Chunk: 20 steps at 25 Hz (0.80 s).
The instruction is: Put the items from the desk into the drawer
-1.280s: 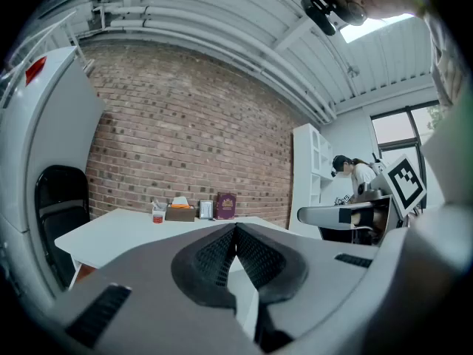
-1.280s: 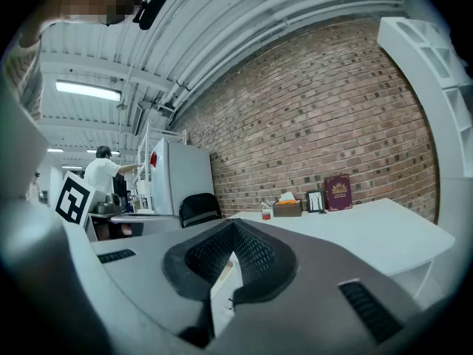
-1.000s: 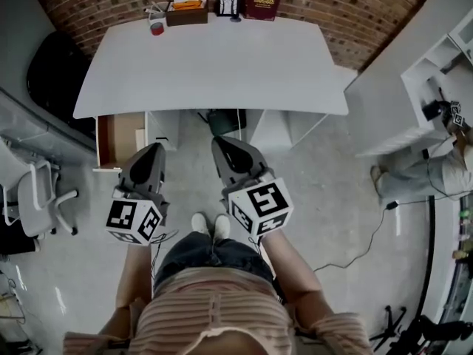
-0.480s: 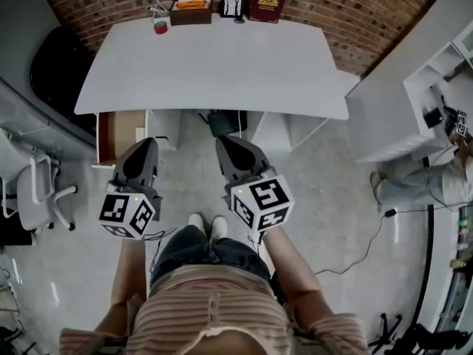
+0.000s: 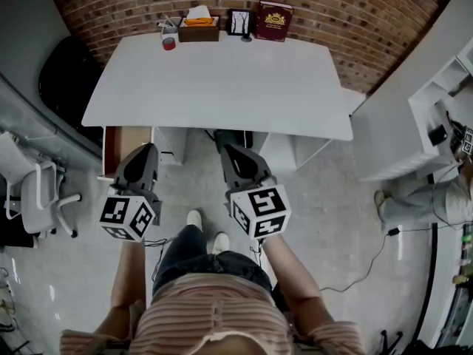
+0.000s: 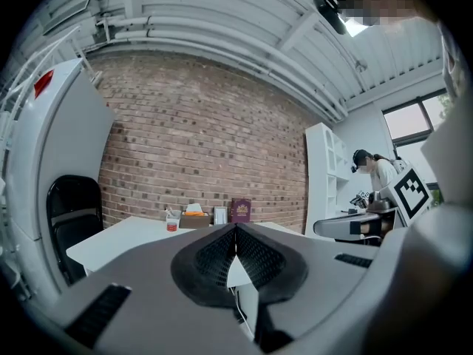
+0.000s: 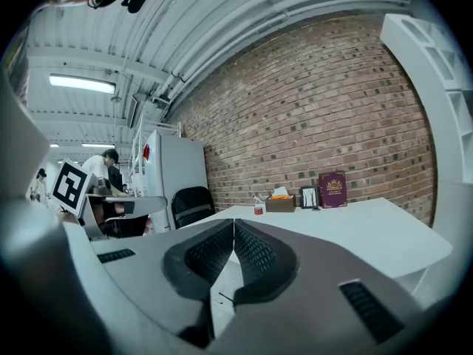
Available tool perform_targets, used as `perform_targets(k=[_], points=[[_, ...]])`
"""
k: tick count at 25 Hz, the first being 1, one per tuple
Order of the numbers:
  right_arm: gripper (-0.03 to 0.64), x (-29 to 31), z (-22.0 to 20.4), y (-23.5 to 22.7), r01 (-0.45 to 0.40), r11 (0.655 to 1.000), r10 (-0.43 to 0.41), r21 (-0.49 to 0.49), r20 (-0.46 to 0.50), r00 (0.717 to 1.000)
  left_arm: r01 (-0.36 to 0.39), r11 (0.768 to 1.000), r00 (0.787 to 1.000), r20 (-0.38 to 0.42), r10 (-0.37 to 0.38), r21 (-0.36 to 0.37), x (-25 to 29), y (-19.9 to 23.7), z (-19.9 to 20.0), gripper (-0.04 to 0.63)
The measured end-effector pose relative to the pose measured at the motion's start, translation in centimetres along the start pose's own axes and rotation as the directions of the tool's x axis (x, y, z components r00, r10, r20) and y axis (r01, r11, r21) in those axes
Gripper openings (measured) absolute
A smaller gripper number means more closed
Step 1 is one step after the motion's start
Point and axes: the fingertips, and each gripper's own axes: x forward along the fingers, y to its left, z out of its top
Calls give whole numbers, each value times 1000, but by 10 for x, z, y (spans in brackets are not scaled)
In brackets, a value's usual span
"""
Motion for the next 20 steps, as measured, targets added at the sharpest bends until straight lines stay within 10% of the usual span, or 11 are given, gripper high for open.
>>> perform_targets(k=[20], points=[[17,148,9,-19,-11,1000,12,10,-70,997,-2,1000,998,-69,0,-30,106,105,-12,11]])
